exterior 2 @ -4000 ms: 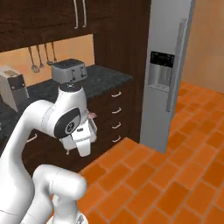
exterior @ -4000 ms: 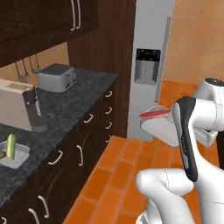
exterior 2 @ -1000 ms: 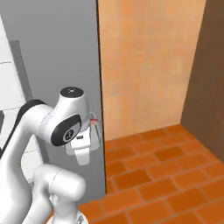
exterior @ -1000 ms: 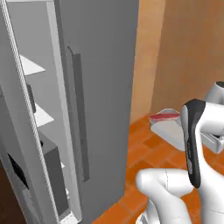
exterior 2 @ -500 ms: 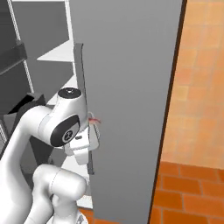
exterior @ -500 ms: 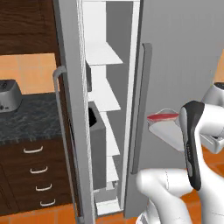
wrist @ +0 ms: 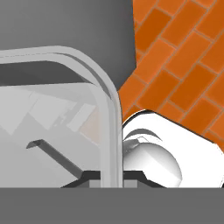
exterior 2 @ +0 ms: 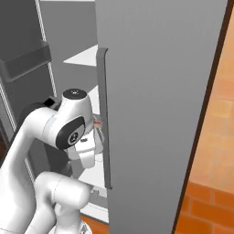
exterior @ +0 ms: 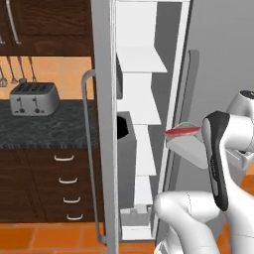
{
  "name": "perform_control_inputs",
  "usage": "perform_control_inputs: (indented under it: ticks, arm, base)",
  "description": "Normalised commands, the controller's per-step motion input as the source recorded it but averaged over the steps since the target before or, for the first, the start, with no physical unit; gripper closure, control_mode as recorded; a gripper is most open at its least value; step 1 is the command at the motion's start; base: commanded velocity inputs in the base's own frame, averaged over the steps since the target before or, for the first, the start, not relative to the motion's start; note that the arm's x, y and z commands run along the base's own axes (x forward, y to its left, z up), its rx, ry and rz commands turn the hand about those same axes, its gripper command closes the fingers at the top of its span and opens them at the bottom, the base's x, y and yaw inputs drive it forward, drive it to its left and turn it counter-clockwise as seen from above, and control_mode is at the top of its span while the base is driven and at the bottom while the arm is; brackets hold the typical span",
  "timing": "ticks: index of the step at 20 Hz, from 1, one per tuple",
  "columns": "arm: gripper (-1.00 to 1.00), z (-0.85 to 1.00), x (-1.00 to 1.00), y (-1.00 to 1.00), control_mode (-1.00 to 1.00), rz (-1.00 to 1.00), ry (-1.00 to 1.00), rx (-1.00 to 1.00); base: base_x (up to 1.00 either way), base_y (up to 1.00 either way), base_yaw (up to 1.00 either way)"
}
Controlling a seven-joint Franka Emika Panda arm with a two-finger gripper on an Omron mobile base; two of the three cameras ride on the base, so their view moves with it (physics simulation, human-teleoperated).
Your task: Take the meat container that has the steak and place it on the second highest rack of the freezer. Then take the vegetable container that has the corn and sweet potato and place it on the highest rack of the freezer.
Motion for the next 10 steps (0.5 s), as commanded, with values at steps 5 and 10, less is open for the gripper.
perform_control_inputs:
  ticks: [5, 10]
  arm:
    - [1.0, 0.0, 0.0, 0.0, 1.0, 0.0, 0.0, 0.0]
    - [1.0, 0.0, 0.0, 0.0, 1.0, 0.0, 0.0, 0.0]
  base:
    - [0.19, -0.05, 0.26]
    - [0.21, -0.15, 0.13]
